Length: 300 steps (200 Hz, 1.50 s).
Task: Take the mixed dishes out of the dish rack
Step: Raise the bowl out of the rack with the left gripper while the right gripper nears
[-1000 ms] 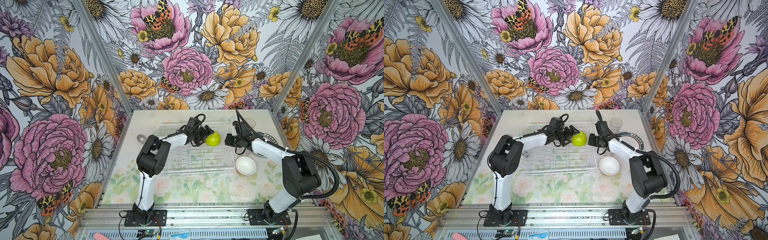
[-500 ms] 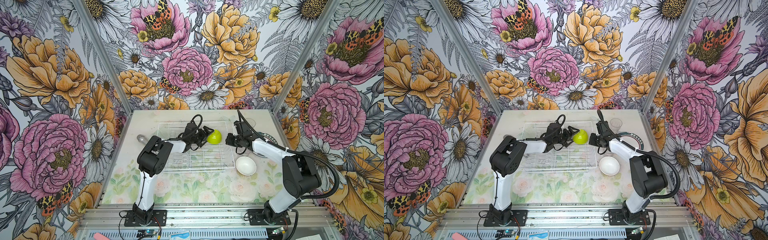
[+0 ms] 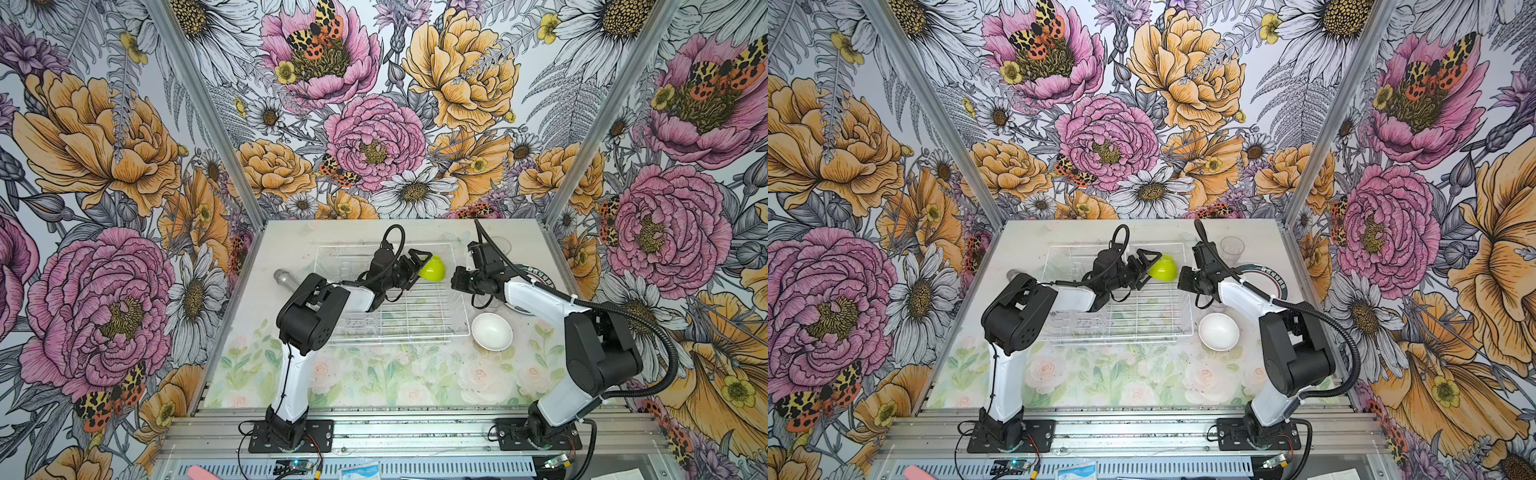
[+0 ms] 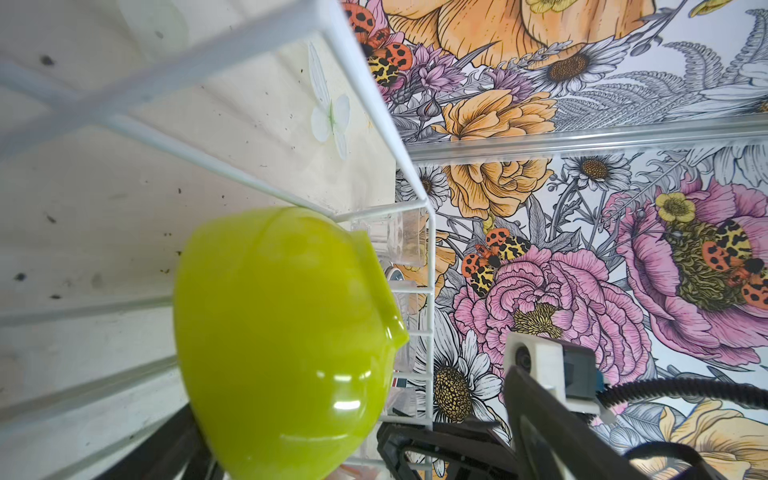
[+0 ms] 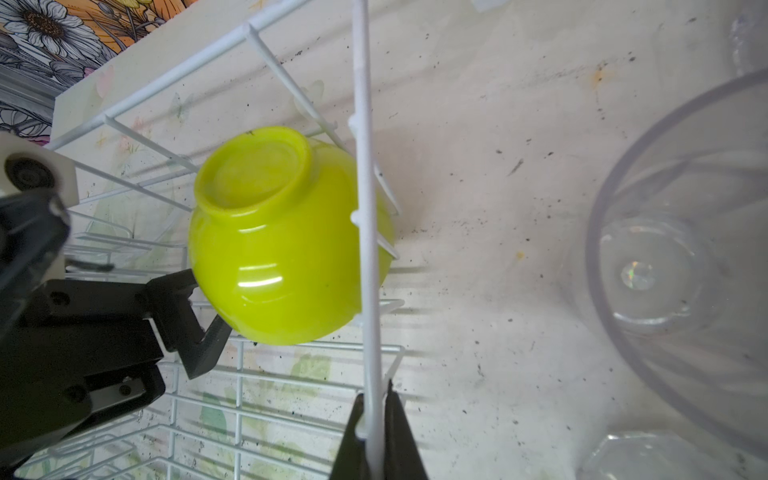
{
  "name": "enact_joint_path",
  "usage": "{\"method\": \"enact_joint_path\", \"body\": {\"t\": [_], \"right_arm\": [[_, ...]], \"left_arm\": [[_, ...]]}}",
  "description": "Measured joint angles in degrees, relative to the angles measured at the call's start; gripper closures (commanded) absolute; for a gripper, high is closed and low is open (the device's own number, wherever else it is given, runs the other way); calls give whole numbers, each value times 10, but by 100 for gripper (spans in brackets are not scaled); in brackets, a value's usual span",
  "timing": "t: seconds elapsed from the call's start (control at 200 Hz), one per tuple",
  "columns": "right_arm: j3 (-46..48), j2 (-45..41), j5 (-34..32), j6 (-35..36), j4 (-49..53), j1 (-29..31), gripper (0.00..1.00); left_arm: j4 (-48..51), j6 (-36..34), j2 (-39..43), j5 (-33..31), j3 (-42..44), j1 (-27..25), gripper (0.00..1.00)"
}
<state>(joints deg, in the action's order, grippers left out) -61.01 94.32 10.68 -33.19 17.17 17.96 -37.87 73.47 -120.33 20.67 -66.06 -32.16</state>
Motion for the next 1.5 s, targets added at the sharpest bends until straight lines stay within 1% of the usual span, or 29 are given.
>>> {"method": "enact_joint_path", "body": {"t": [0.05,0.105,0.26,0.33,0.46,0.57,0.68,0.806,0.901,1.066,1.371,1.446,1.501], "right_arm": [[0,0,0,0,0,0,100],[0,0,0,0,0,0,100],[0,0,0,0,-1,0,100],[0,0,0,0,-1,0,100],[0,0,0,0,-2,0,100],[0,0,0,0,-2,0,100],[0,0,0,0,-2,0,100],[1,0,0,0,-2,0,100],[2,-1,0,0,-3,-1,100],[3,-1,0,0,-4,-3,100],[4,-1,1,0,-6,-3,100],[4,-2,2,1,-7,-4,94],[4,-2,3,2,-7,-4,92]], "left_arm": [[-5,3,0,-8,4,-2,9],[-12,6,0,-18,8,-3,18],[-28,25,0,-38,12,-6,36],[-39,31,-1,-40,12,-7,40],[-46,40,-2,-47,12,-7,46],[-46,42,-2,-56,12,-8,47],[-43,42,-2,-75,12,-14,50],[-45,44,-3,-94,11,-24,56],[-47,47,-12,-102,7,-32,57],[-48,46,-17,-125,4,-40,62],[-62,46,-17,-137,-8,-43,73],[-62,46,-17,-138,-14,-43,74],[-62,46,-17,-138,-16,-42,75]]}}
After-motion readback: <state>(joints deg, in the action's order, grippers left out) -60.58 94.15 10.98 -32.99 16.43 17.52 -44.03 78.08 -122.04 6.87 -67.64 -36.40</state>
